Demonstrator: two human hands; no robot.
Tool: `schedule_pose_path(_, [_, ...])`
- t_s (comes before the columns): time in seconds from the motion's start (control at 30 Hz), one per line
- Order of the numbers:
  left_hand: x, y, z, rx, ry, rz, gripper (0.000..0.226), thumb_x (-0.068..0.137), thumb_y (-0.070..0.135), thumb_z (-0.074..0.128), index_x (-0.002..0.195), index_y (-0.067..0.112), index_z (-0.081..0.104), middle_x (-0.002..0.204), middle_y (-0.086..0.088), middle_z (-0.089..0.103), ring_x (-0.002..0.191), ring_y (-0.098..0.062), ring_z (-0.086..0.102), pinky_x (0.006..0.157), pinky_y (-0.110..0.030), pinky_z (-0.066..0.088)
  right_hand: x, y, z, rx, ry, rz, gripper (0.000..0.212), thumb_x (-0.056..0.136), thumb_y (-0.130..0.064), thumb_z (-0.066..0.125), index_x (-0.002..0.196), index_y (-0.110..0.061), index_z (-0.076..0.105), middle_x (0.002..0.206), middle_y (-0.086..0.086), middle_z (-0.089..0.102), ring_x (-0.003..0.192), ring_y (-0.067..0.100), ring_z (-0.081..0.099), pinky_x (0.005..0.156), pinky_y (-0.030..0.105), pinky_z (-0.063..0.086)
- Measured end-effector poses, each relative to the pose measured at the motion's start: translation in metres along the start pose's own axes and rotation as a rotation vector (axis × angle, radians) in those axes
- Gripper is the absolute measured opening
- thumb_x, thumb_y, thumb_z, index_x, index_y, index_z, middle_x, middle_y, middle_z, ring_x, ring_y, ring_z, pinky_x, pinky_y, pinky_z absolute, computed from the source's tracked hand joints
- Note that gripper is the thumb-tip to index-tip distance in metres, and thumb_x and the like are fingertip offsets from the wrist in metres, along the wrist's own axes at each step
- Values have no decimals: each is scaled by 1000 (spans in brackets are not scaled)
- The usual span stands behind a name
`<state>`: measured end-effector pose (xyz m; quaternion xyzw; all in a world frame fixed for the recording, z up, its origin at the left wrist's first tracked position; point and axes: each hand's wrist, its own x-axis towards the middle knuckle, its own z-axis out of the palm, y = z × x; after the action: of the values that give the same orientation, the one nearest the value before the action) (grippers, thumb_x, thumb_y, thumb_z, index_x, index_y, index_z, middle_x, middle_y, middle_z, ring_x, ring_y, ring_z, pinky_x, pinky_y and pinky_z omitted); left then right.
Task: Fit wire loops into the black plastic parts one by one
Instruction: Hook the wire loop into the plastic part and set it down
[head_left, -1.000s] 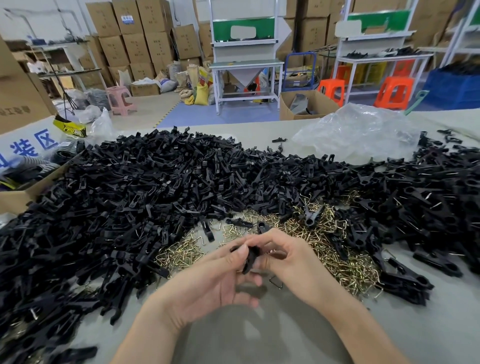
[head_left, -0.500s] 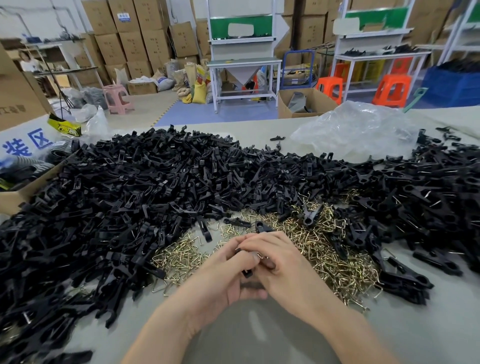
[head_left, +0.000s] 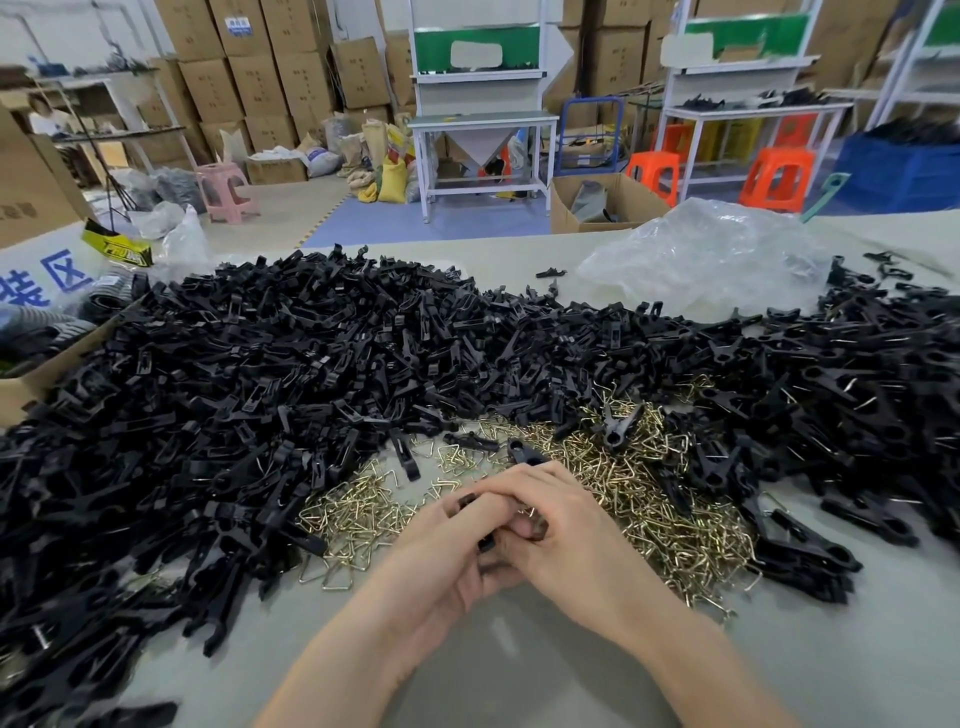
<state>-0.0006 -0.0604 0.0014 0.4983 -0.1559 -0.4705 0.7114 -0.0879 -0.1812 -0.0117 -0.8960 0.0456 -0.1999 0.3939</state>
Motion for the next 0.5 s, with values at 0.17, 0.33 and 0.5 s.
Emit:
schedule_pose_path(0.17, [2, 2, 2, -7, 186, 108, 38, 96, 12, 59, 60, 17, 69, 59, -4, 45, 51, -16, 55, 45, -23, 48, 1, -1, 1, 152, -75, 45, 80, 74, -59, 79, 142, -60, 36, 148, -36, 29, 129, -11, 40, 103, 26, 43])
schedule_pose_path(0.33, [0, 2, 0, 98, 126, 84, 33, 96, 19, 62, 67, 7, 56, 58, -4, 43, 53, -15, 51, 47, -23, 44, 2, 4, 4, 299, -138, 59, 82, 72, -57, 85, 141, -60, 40, 139, -24, 48, 100, 5, 61, 100, 44, 51])
schedule_pose_path(0.5, [0, 3, 0, 107, 120, 77, 30, 98, 15, 57, 70, 6, 54, 58, -6, 47, 53, -16, 54, 49, -24, 47, 2, 5, 3, 381, -144, 40, 74, 76, -46, 87, 139, -54, 48, 133, -17, 54, 87, 0, 59, 89, 30, 54])
